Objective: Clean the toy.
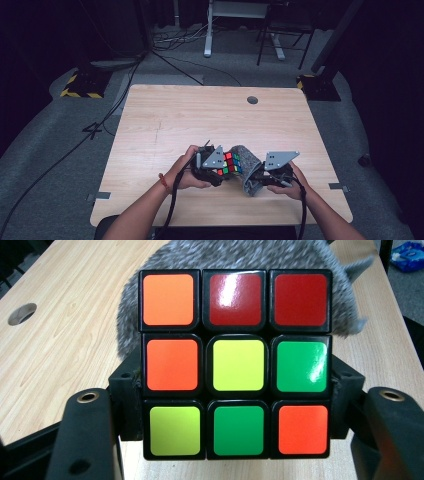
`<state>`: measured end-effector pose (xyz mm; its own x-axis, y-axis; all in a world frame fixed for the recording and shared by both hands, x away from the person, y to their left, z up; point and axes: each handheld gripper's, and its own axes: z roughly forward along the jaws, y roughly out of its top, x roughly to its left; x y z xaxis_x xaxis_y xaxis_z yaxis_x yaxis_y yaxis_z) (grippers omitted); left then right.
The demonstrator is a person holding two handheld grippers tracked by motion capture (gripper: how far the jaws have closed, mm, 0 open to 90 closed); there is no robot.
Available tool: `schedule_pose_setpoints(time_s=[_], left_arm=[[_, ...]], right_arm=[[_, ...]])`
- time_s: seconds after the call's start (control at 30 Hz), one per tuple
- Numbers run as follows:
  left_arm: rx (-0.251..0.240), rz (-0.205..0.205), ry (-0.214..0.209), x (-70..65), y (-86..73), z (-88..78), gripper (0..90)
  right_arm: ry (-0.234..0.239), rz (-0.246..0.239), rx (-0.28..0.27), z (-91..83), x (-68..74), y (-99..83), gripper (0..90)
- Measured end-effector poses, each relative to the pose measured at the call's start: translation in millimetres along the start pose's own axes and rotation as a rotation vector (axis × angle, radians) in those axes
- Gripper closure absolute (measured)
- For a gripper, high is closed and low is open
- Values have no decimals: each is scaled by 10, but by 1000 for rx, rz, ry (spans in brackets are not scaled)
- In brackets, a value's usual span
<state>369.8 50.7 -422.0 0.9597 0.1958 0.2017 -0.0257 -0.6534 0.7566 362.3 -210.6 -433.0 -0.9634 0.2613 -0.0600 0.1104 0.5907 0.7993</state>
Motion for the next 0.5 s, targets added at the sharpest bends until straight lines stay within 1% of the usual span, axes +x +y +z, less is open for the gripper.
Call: schedule_pose_setpoints(time_s=[0.07,0.17,0.23,0.27,0.3,0.37,0.4,0.43,0.5], left_arm=[[19,10,14,1,-11,6,335],[43,-9,20,14,-45,39,335],[48,-14,-3,0,-52,88,335],[57,-3,-5,-23,-40,123,335],[67,7,-10,-51,-24,165,335],[76,7,-21,-74,-12,216,335],[86,14,-20,-76,-13,240,335],[87,13,-18,-77,-22,253,335],[81,5,-28,-73,-18,271,334]], right_arm=[[-7,-7,-12,-45,-4,1,796],[-11,10,-55,-128,-25,11,796],[-9,12,-85,-157,-17,33,796],[-3,7,-94,-155,-5,47,796],[3,-1,-100,-144,10,62,796],[12,-15,-104,-103,46,92,795],[14,-23,-102,-88,60,107,795],[6,-28,-100,-80,65,117,795],[8,-18,-132,-88,56,126,795]])
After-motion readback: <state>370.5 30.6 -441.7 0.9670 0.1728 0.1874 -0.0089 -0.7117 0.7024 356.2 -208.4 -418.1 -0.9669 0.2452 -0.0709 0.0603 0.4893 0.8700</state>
